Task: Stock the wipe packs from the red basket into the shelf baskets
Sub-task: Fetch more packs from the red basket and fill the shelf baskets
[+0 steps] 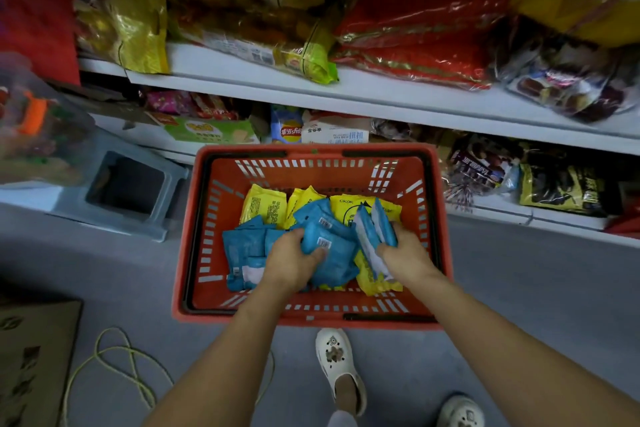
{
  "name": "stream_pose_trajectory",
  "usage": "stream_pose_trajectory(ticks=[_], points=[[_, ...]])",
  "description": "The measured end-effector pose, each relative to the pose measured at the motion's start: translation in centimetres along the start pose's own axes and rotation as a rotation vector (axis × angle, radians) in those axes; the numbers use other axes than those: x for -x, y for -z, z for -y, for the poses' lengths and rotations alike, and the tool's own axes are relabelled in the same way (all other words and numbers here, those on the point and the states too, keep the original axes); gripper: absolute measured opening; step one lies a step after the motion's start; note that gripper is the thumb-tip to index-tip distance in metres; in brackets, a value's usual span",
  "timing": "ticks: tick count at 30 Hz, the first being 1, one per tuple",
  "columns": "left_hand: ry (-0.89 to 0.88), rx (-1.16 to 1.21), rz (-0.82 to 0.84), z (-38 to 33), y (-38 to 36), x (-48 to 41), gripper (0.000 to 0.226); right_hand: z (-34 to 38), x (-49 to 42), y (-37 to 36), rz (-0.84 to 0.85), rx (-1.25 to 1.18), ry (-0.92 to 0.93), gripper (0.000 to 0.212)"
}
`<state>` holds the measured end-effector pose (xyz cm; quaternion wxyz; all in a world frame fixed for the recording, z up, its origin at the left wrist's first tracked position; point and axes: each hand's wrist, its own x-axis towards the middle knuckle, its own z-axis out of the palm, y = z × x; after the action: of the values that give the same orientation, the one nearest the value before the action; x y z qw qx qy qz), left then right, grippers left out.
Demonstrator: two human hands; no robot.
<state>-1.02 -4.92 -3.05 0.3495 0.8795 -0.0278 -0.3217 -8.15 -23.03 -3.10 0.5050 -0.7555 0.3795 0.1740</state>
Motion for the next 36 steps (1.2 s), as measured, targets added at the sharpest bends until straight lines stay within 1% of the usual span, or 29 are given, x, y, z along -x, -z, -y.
stream_pose_trajectory(ticks=[1, 3, 5, 7, 9, 12, 14, 18, 21, 24, 26, 29, 30, 32, 33, 36], points=[[0.043, 0.132, -0.025, -0.9, 0.3, 1.1, 0.008, 0.1, 1.1, 0.8, 0.004, -0.076, 0.005, 0.028], [0.106, 0.346, -0.062, -2.8, 0.5, 3.6, 0.008, 0.3, 3.4, 2.8, -0.005, -0.145, 0.029, 0.032], [0.146, 0.456, -0.072, -4.5, 0.2, 6.0, 0.006, 0.5, 5.6, 5.1, 0.001, -0.193, 0.049, 0.032], [0.164, 0.526, -0.039, -6.1, -0.7, 8.3, 0.012, 0.3, 7.5, 7.7, 0.016, -0.267, 0.069, 0.03], [0.14, 0.545, 0.005, -8.1, -1.8, 10.6, 0.012, -0.2, 9.6, 10.4, 0.039, -0.32, 0.097, 0.028], [0.103, 0.59, 0.021, -11.8, -4.2, 13.5, 0.014, -2.0, 12.6, 15.3, 0.058, -0.327, 0.138, 0.024], [0.075, 0.615, 0.015, -14.8, -6.3, 15.5, 0.018, -3.5, 14.9, 18.9, 0.06, -0.341, 0.162, 0.018], [0.034, 0.67, 0.026, -21.4, -11.4, 20.0, 0.012, -7.1, 19.5, 26.3, 0.043, -0.378, 0.206, 0.003], [-0.031, 0.704, 0.068, -25.9, -15.2, 22.5, 0.016, -9.4, 22.2, 31.5, 0.016, -0.412, 0.228, 0.012], [-0.046, 0.746, 0.092, -29.7, -18.3, 23.9, 0.018, -11.3, 23.9, 36.1, 0.013, -0.388, 0.256, 0.006], [-0.057, 0.738, 0.12, -32.0, -19.8, 24.3, 0.015, -11.9, 24.6, 38.4, 0.015, -0.38, 0.27, 0.009], [-0.092, 0.738, 0.167, -35.3, -21.4, 24.0, 0.016, -12.6, 24.8, 41.7, -0.075, -0.396, 0.294, 0.008], [-0.113, 0.736, 0.184, -36.5, -21.9, 23.8, 0.02, -12.9, 24.8, 43.0, -0.112, -0.395, 0.294, 0.011], [-0.166, 0.711, 0.233, -39.2, -23.1, 23.3, 0.029, -13.4, 24.5, 45.7, -0.157, -0.391, 0.292, 0.024], [-0.189, 0.691, 0.259, -40.7, -23.8, 23.1, 0.033, -13.6, 24.4, 47.3, -0.165, -0.398, 0.301, 0.026], [-0.248, 0.67, 0.294, -45.3, -26.0, 22.1, 0.034, -13.8, 23.6, 52.0, -0.172, -0.431, 0.347, 0.016]])
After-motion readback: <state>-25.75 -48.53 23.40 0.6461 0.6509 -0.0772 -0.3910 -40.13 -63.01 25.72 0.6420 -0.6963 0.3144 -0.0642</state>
